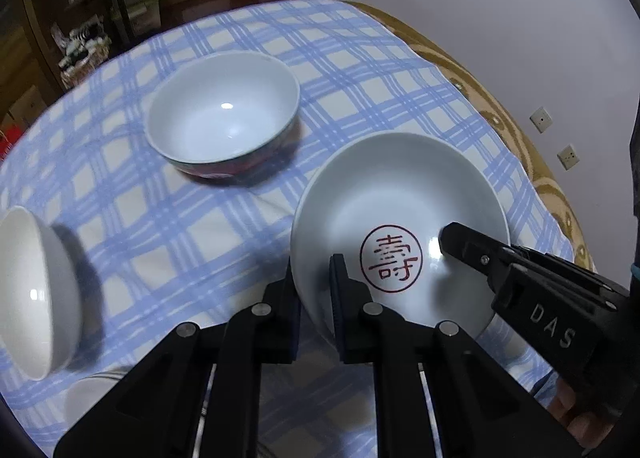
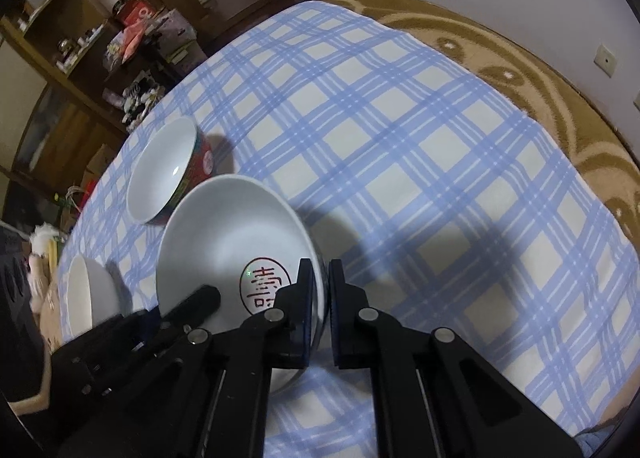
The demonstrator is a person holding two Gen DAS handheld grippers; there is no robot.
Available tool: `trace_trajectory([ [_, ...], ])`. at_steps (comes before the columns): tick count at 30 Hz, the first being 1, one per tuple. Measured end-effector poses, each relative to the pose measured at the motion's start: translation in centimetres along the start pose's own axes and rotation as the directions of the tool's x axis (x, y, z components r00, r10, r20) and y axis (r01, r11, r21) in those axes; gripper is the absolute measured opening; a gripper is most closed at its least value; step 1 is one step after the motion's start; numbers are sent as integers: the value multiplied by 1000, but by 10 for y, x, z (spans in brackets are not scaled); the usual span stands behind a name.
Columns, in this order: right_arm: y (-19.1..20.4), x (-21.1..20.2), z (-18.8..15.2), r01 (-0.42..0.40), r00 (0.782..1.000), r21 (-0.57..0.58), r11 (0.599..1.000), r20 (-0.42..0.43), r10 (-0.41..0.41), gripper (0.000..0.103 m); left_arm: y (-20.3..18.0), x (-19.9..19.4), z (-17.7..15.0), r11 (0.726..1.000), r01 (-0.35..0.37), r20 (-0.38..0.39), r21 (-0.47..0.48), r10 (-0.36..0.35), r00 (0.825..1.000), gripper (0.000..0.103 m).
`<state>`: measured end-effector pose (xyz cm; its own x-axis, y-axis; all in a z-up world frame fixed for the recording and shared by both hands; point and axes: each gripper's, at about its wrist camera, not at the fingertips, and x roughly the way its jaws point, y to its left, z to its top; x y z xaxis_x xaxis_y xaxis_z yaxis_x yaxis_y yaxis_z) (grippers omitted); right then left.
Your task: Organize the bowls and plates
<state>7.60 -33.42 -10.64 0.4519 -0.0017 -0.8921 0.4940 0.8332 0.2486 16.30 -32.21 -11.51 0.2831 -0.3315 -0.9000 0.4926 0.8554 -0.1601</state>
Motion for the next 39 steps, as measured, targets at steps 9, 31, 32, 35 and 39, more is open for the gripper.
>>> trace_trajectory([
  [9, 39, -22, -20, -69, 997, -40, 997, 26, 70, 9, 39, -45, -17, 999, -29, 33, -40, 30, 999, 13],
  [31, 167, -70, -54, -134, 981, -268, 954, 99, 166, 11, 135, -149, -45, 983, -71, 126, -170, 93, 988, 14],
  [32, 172, -71, -55, -138, 980, -277, 951, 101, 171, 11, 138, -151, -46, 982, -72, 130, -176, 96, 987, 14],
  [35, 185, -71, -62, -166, 974, -295, 941, 98, 202, 12, 151, -163, -52, 970, -80, 158, -229, 118, 980, 14],
  [39, 204, -74, -64, -168, 970, -316, 934, 115, 214, 12, 166, -171, -53, 967, -93, 175, -237, 136, 975, 14],
])
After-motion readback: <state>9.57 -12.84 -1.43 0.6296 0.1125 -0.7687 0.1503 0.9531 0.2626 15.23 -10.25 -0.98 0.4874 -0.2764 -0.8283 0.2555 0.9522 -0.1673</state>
